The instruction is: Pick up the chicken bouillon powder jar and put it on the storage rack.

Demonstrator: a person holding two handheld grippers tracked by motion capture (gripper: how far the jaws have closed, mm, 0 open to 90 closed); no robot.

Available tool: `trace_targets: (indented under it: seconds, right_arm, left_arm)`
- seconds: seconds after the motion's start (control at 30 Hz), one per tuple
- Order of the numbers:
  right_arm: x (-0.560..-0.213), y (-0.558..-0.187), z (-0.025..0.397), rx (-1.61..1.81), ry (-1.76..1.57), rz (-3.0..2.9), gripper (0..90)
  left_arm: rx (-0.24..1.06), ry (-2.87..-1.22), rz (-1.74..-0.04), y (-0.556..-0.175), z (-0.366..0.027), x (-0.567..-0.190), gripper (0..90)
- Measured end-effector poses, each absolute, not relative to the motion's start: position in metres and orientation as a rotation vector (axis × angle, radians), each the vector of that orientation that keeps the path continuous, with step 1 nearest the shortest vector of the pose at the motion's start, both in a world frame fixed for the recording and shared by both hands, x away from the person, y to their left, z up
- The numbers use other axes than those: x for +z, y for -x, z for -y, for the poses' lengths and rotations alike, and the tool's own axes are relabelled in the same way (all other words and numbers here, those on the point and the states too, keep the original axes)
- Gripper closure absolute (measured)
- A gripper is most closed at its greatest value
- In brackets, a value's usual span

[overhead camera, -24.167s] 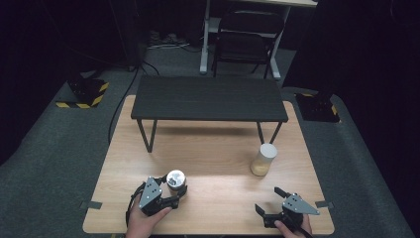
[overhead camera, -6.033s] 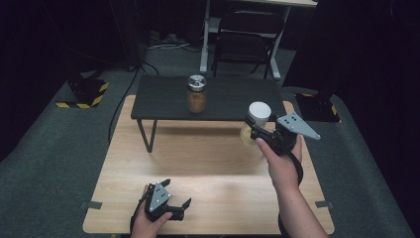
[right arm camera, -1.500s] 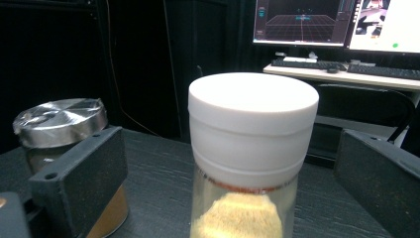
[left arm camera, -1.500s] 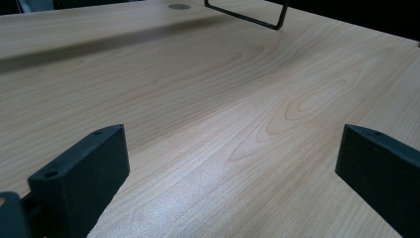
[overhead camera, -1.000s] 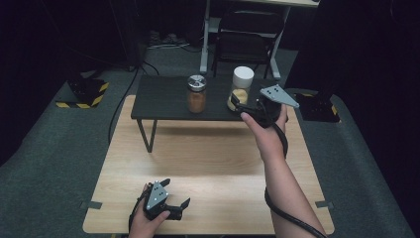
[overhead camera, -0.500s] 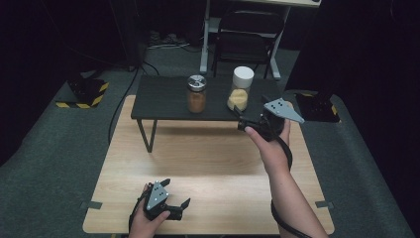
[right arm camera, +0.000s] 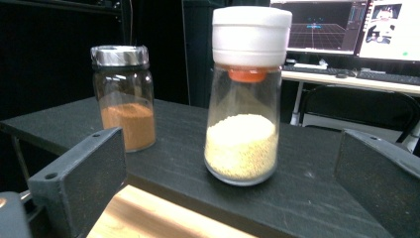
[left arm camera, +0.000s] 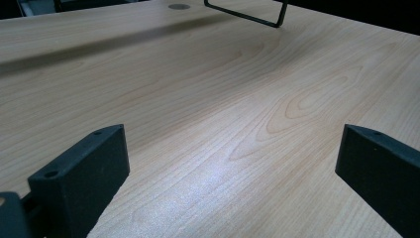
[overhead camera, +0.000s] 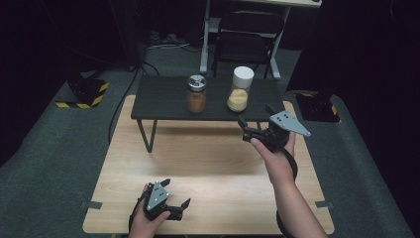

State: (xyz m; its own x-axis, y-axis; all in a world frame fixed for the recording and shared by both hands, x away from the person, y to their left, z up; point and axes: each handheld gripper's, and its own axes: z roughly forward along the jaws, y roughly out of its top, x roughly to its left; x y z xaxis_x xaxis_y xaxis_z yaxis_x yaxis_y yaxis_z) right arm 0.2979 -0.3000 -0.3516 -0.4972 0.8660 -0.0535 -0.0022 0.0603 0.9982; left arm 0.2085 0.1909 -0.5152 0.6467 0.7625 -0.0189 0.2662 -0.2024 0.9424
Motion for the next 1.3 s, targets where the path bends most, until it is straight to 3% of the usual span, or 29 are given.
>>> trace_targets:
  seconds: [1.3]
  right_arm:
    - [-0.41,-0.252,0.341,1.5,-0.857,-1.664,0.0]
  left_arm:
    - [0.565,-1.748,-0.827,-0.207,-0.193,-0.518,0.5]
